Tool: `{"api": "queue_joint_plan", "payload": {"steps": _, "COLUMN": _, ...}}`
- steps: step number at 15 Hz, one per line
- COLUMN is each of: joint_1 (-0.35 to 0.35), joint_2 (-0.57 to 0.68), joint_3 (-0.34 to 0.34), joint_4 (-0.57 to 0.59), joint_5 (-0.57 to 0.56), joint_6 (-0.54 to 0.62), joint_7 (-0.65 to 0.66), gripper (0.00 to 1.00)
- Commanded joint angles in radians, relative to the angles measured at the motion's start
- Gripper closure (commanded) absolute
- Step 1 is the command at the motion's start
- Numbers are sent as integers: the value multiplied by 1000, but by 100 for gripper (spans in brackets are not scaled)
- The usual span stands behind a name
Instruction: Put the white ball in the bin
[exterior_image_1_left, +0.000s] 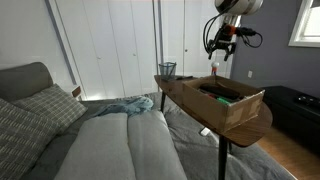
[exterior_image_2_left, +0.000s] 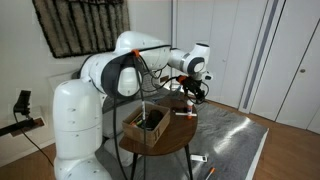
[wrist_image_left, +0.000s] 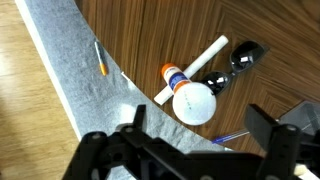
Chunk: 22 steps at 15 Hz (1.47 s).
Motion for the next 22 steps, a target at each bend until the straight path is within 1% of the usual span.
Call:
{"api": "queue_joint_plan", "payload": {"steps": 1, "joint_1": 4, "joint_2": 35, "joint_3": 11, "joint_4": 49, "joint_5": -34, "joint_6": -36, "joint_7": 32, "gripper": 4}}
{"api": "queue_joint_plan", "payload": {"steps": 3, "joint_1": 4, "joint_2": 45, "joint_3": 13, "joint_4": 54, "joint_5": -35, "joint_6": -37, "joint_7": 30, "gripper": 7}}
{"api": "queue_joint_plan", "payload": {"steps": 6, "joint_1": 5, "joint_2": 55, "joint_3": 15, "joint_4": 61, "joint_5": -40, "joint_6": -50, "joint_7": 32, "gripper": 19}}
{"api": "queue_joint_plan", "payload": {"steps": 7, "joint_1": 6, "joint_2": 58, "joint_3": 15, "joint_4": 65, "joint_5": -42, "joint_6": -55, "joint_7": 32, "gripper": 19}}
{"api": "queue_joint_plan", "payload": {"steps": 8, "joint_1": 7, "joint_2": 62, "joint_3": 15, "joint_4": 70, "joint_5": -47, "joint_6": -64, "joint_7": 33, "gripper": 28}}
{"api": "queue_joint_plan", "payload": {"steps": 9, "joint_1": 7, "joint_2": 65, "joint_3": 16, "joint_4": 73, "joint_5": -52, "joint_6": -70, "joint_7": 34, "gripper": 24}}
{"api": "queue_joint_plan", "payload": {"steps": 12, "joint_1": 10, "joint_2": 71, "joint_3": 16, "joint_4": 79, "joint_5": -64, "joint_6": -81, "joint_7": 39, "gripper": 27}}
{"api": "queue_joint_plan", "payload": {"steps": 14, "joint_1": 11, "joint_2": 74, "joint_3": 16, "joint_4": 82, "joint_5": -73, "joint_6": -80, "joint_7": 44, "gripper": 25}}
{"api": "queue_joint_plan", "payload": {"steps": 17, "joint_1": 13, "joint_2": 76, "joint_3": 15, "joint_4": 88, "joint_5": -87, "joint_6": -75, "joint_7": 53, "gripper": 25}}
{"api": "queue_joint_plan", "payload": {"steps": 18, "joint_1": 14, "joint_2": 78, "joint_3": 16, "joint_4": 91, "joint_5": -90, "joint_6": -76, "joint_7": 56, "gripper": 30}}
{"api": "queue_joint_plan", "payload": {"steps": 19, "joint_1": 15, "joint_2": 80, "joint_3": 16, "joint_4": 96, "joint_5": -93, "joint_6": -77, "joint_7": 58, "gripper": 50}}
{"api": "queue_joint_plan", "payload": {"steps": 20, "joint_1": 16, "joint_2": 83, "joint_3": 17, "joint_4": 99, "joint_5": -95, "joint_6": -78, "joint_7": 59, "gripper": 51}}
{"api": "queue_joint_plan", "payload": {"steps": 22, "joint_1": 17, "joint_2": 88, "joint_3": 18, "joint_4": 104, "joint_5": -96, "joint_6": -81, "joint_7": 60, "gripper": 65}}
